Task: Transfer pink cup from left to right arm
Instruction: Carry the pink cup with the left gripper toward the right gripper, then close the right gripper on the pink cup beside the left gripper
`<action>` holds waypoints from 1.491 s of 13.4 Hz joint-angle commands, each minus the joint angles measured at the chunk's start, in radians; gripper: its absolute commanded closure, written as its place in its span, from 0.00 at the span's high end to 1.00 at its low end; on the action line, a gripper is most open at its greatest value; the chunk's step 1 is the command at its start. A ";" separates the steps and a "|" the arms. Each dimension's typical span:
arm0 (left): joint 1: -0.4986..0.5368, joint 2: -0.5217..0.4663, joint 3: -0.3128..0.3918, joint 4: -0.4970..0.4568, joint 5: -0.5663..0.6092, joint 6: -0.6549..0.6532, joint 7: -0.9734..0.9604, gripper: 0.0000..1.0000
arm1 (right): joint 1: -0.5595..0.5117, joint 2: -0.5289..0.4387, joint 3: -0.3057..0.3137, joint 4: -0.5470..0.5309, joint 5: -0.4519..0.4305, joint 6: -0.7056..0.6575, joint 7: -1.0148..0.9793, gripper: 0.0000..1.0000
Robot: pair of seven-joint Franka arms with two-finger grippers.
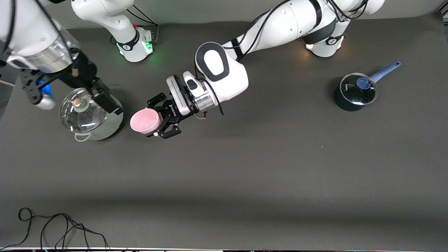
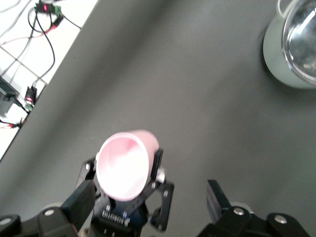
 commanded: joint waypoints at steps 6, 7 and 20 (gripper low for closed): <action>-0.022 -0.005 0.019 0.022 -0.010 0.019 -0.022 0.00 | 0.016 0.055 -0.013 -0.024 0.082 -0.023 0.063 1.00; -0.022 -0.004 0.019 0.022 -0.010 0.019 -0.022 0.00 | 0.016 0.056 -0.013 -0.032 0.084 -0.018 0.063 1.00; -0.022 -0.005 0.022 0.022 -0.008 0.018 -0.039 0.00 | 0.017 0.053 -0.024 -0.112 0.067 0.057 0.061 0.39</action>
